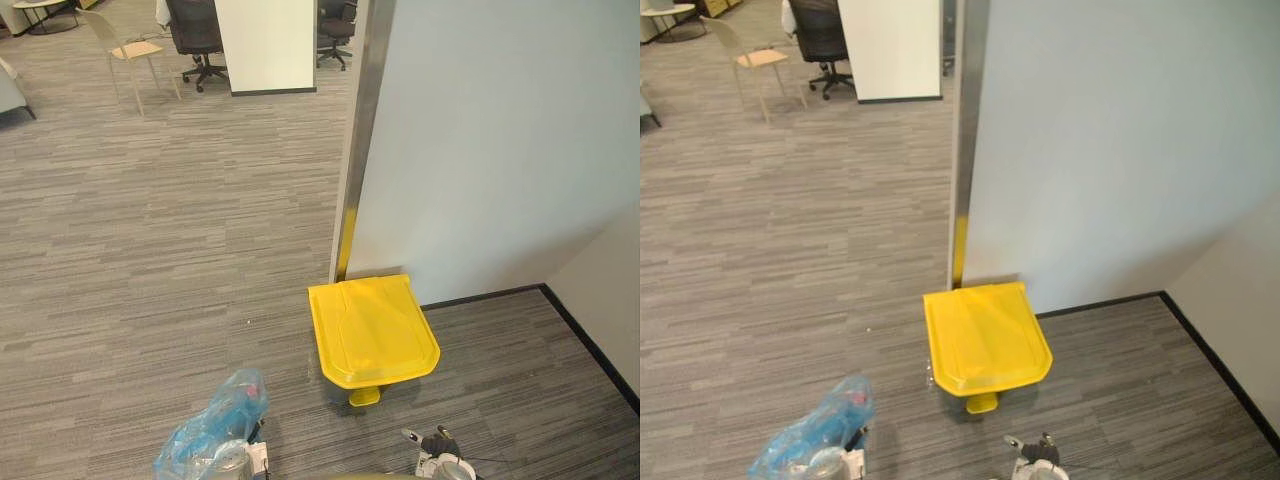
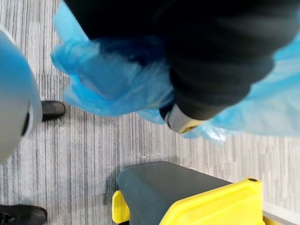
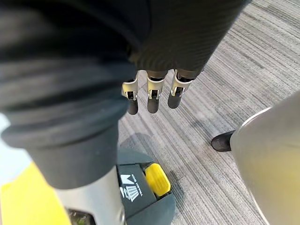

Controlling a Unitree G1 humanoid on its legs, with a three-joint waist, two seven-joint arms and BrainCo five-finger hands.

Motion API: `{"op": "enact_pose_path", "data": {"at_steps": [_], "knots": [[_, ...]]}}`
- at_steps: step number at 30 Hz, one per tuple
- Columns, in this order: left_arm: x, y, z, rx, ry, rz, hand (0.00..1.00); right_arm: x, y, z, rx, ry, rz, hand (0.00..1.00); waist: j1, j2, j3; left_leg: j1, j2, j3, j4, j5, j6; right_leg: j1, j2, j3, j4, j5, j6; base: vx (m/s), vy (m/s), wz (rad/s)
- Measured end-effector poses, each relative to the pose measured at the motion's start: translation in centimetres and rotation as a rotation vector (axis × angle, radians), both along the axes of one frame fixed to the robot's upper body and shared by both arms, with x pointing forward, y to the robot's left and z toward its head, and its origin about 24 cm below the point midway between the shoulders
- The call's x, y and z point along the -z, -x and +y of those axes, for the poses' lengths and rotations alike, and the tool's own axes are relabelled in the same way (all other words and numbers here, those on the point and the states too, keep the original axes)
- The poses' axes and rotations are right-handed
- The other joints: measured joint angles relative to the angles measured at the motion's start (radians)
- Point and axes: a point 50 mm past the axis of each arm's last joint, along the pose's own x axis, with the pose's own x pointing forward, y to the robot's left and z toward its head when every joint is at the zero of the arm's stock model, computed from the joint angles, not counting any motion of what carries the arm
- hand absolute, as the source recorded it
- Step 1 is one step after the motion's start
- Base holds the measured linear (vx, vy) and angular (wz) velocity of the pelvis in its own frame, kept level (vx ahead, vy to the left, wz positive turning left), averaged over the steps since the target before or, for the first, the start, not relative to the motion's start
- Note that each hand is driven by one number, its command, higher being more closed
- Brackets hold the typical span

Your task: Gather rubbish on tea table into small bin, then transfer packed bag to large trash can.

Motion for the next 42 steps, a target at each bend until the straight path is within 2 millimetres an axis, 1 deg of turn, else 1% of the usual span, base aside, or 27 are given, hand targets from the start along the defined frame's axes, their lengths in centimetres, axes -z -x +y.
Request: {"op": "enact_pose_path", "data": {"at_steps": [2, 6, 9, 10, 11, 12, 13, 14, 15, 16, 17, 18, 19, 20, 21, 23, 24, 25, 27, 29, 30, 32, 34, 35, 37, 39, 42], "knots": [[0.2, 0.5, 0.2, -0.010, -0.001, 0.015, 1.00, 0.1, 0.1, -0.3, -0.002, 0.007, 0.010, 0.00, 0.004, 0.013, -0.005, 0.019, 0.005, 0.021, -0.030, 0.008, -0.007, -0.003, 0.015, 0.022, -0.015, 0.012, -0.004, 0.00, -0.033, -0.38], [0.4, 1.1, 0.5, -0.039, 0.002, 0.037, 1.00, 0.1, 0.0, -0.8, -0.008, 0.017, 0.021, 0.00, 0.009, 0.024, -0.006, 0.033, 0.009, 0.040, -0.053, 0.010, -0.008, -0.019, 0.036, 0.082, -0.033, 0.036, -0.014, 0.01, -0.034, -0.47], [0.3, 0.9, 0.6, -0.047, -0.001, 0.029, 1.00, 0.1, 0.2, -0.9, -0.008, 0.018, 0.028, 0.00, 0.013, 0.014, 0.003, 0.046, 0.007, 0.040, -0.058, 0.008, -0.007, -0.018, 0.037, 0.095, -0.029, 0.040, -0.013, -0.03, -0.013, -0.21], [0.2, 0.6, 0.8, -0.046, -0.006, 0.016, 1.00, 0.2, 0.3, -0.6, -0.017, 0.014, 0.031, 0.00, 0.015, -0.002, 0.013, 0.049, 0.006, 0.038, -0.054, 0.001, 0.001, -0.036, 0.035, 0.092, 0.009, 0.033, -0.018, -0.07, 0.000, -0.09], [0.1, 0.4, 0.9, -0.046, -0.008, 0.008, 1.00, 0.2, 0.2, -0.5, -0.024, 0.012, 0.029, 0.00, 0.020, -0.007, 0.018, 0.048, 0.004, 0.038, -0.053, -0.002, 0.004, -0.054, 0.032, 0.091, 0.046, 0.025, -0.021, -0.10, 0.008, -0.09], [-0.1, -0.1, 0.9, -0.057, -0.006, -0.006, 1.00, 0.1, -0.2, -0.4, -0.026, 0.011, 0.016, 0.00, 0.022, -0.016, 0.037, 0.047, -0.002, 0.027, -0.053, -0.018, 0.025, -0.099, 0.017, 0.067, 0.154, 0.005, -0.016, -0.11, 0.012, -0.04], [-0.1, -0.3, 0.9, -0.066, -0.003, -0.011, 1.00, 0.0, -0.4, -0.2, -0.026, 0.007, 0.011, 0.00, 0.023, -0.019, 0.044, 0.047, -0.003, 0.014, -0.054, -0.028, 0.029, -0.124, 0.007, 0.055, 0.205, -0.001, -0.007, -0.16, 0.002, 0.03], [-0.3, -1.1, 0.8, -0.073, 0.003, -0.029, 1.00, -0.3, -1.0, -0.6, -0.014, 0.015, -0.021, 0.00, 0.021, -0.008, 0.083, 0.074, -0.015, -0.031, -0.046, -0.049, 0.041, -0.255, -0.017, 0.006, 0.472, -0.008, 0.002, -0.15, -0.005, 0.12], [-0.3, -1.2, 0.8, -0.071, 0.004, -0.027, 1.00, -0.5, -1.6, -0.7, -0.014, 0.019, -0.043, 0.00, 0.020, -0.010, 0.086, 0.074, -0.007, -0.042, -0.019, -0.064, 0.046, -0.285, -0.022, -0.001, 0.519, -0.026, -0.013, -0.09, 0.005, 0.25], [-0.4, -1.5, 0.7, -0.066, 0.005, -0.030, 1.00, -0.7, -2.0, -0.9, -0.016, 0.026, -0.056, 0.00, 0.023, -0.009, 0.095, 0.070, 0.015, -0.056, 0.037, -0.098, 0.055, -0.324, -0.015, -0.029, 0.509, -0.046, -0.031, 0.03, 0.017, 0.31], [-0.5, -1.7, 0.8, -0.063, 0.001, -0.035, 1.00, -0.9, -2.2, -0.8, -0.018, 0.029, -0.066, 0.00, 0.032, -0.012, 0.099, 0.059, 0.035, -0.065, 0.097, -0.126, 0.055, -0.384, -0.013, -0.048, 0.456, -0.030, -0.028, 0.05, 0.016, 0.26], [-0.5, -1.7, 0.9, -0.061, -0.002, -0.035, 1.00, -0.9, -2.5, -0.8, -0.020, 0.028, -0.074, 0.00, 0.033, -0.012, 0.102, 0.059, 0.040, -0.068, 0.115, -0.136, 0.051, -0.401, -0.012, -0.055, 0.426, -0.018, -0.023, 0.09, -0.014, 0.21], [-0.5, -1.8, 1.1, -0.052, -0.012, -0.036, 1.00, -1.1, -3.1, -0.7, -0.023, 0.028, -0.092, 0.00, 0.031, -0.013, 0.117, 0.060, 0.054, -0.071, 0.157, -0.164, 0.044, -0.427, -0.013, -0.081, 0.342, 0.010, -0.017, 0.08, -0.040, 0.23], [-0.5, -1.8, 1.2, -0.056, -0.018, -0.035, 1.00, -1.3, -3.4, -0.7, -0.018, 0.027, -0.102, 0.00, 0.029, -0.015, 0.122, 0.061, 0.064, -0.076, 0.196, -0.191, 0.035, -0.445, -0.024, -0.124, 0.316, 0.003, -0.024, 0.14, -0.070, 0.27], [-0.5, -1.8, 1.1, -0.059, -0.022, -0.032, 1.00, -1.3, -3.4, -0.8, -0.020, 0.033, -0.101, 0.00, 0.029, -0.011, 0.120, 0.061, 0.073, -0.079, 0.215, -0.210, 0.028, -0.431, -0.027, -0.140, 0.324, 0.000, -0.025, 0.30, -0.160, 0.26], [-0.7, -2.2, 1.4, -0.058, -0.033, -0.048, 1.00, -1.2, -3.4, -0.2, -0.019, 0.016, -0.097, 0.00, 0.031, -0.035, 0.134, 0.061, 0.060, -0.102, 0.257, -0.250, -0.007, -0.350, -0.024, -0.121, 0.255, -0.031, 0.006, 0.34, -0.187, 0.18], [-1.0, -3.1, 1.0, -0.051, -0.025, -0.067, 1.00, -1.4, -4.1, -0.5, -0.011, 0.021, -0.111, 0.00, 0.040, -0.013, 0.171, 0.064, 0.074, -0.116, 0.304, -0.285, -0.029, -0.333, -0.017, -0.124, 0.258, -0.012, 0.044, 0.28, -0.168, 0.14], [-1.1, -3.5, 0.2, -0.047, -0.003, -0.077, 1.00, -1.7, -4.4, -1.2, -0.001, 0.039, -0.121, 0.00, 0.037, 0.017, 0.187, 0.060, 0.095, -0.131, 0.310, -0.294, -0.032, -0.345, 0.001, -0.131, 0.295, -0.032, 0.040, 0.33, -0.193, 0.12], [-1.1, -3.6, -0.4, -0.042, 0.011, -0.080, 1.00, -1.6, -4.1, -1.5, 0.023, 0.041, -0.114, 0.00, 0.037, 0.024, 0.181, 0.066, 0.105, -0.154, 0.282, -0.302, -0.032, -0.363, 0.010, -0.134, 0.346, -0.043, 0.023, 0.23, -0.118, 0.33], [-1.1, -3.7, -0.8, -0.031, 0.018, -0.086, 1.00, -1.5, -3.9, -1.5, 0.028, 0.041, -0.109, 0.00, 0.040, 0.020, 0.178, 0.084, 0.111, -0.181, 0.261, -0.308, -0.021, -0.363, 0.014, -0.143, 0.389, -0.064, -0.005, 0.23, -0.115, 0.37], [-1.1, -3.7, -1.0, -0.016, 0.020, -0.084, 1.00, -1.5, -3.7, -1.5, 0.030, 0.043, -0.106, 0.00, 0.044, 0.021, 0.175, 0.088, 0.119, -0.205, 0.263, -0.309, -0.018, -0.368, 0.014, -0.155, 0.430, -0.106, -0.013, 0.21, -0.121, 0.34], [-1.1, -3.8, -1.1, -0.007, 0.021, -0.085, 1.00, -1.5, -3.7, -1.4, 0.032, 0.043, -0.107, 0.00, 0.044, 0.017, 0.170, 0.031, 0.136, -0.251, 0.343, -0.310, -0.023, -0.386, 0.006, -0.178, 0.473, -0.127, -0.022, 0.17, -0.100, 0.34], [-1.5, -4.6, -1.2, -0.003, 0.020, -0.105, 1.00, -1.6, -4.0, -1.5, 0.054, 0.040, -0.117, 0.00, 0.046, 0.018, 0.165, -0.119, 0.167, -0.310, 0.503, -0.320, -0.041, -0.434, 0.004, -0.219, 0.493, -0.134, -0.021, 0.13, -0.048, 0.33], [-1.6, -4.8, -1.2, -0.004, 0.020, -0.112, 1.00, -1.7, -4.1, -1.5, 0.056, 0.039, -0.121, 0.00, 0.047, 0.018, 0.166, -0.146, 0.169, -0.323, 0.533, -0.320, -0.041, -0.442, 0.004, -0.225, 0.492, -0.134, -0.021, 0.08, 0.000, 0.29], [-2.3, -6.5, -1.4, -0.010, 0.030, -0.157, 1.00, -2.1, -5.0, -1.8, 0.087, 0.045, -0.145, 0.00, 0.050, 0.029, 0.195, -0.260, 0.179, -0.370, 0.688, -0.315, -0.049, -0.464, 0.003, -0.243, 0.494, -0.133, -0.021, 0.05, 0.043, 0.19], [-2.8, -7.2, -1.5, -0.011, 0.032, -0.185, 1.00, -2.5, -5.8, -1.7, 0.088, 0.043, -0.176, 0.00, 0.053, 0.029, 0.196, -0.301, 0.176, -0.369, 0.715, -0.314, -0.052, -0.491, -0.002, -0.240, 0.498, -0.131, -0.025, -0.01, 0.057, 0.05], [-3.9, -8.9, -1.5, -0.016, 0.032, -0.249, 1.00, -3.5, -7.8, -1.0, 0.055, 0.043, -0.241, 0.00, 0.058, 0.028, 0.202, -0.379, 0.166, -0.350, 0.720, -0.314, -0.052, -0.554, -0.017, -0.232, 0.492, -0.114, -0.051, -0.06, 0.061, 0.19]]}}
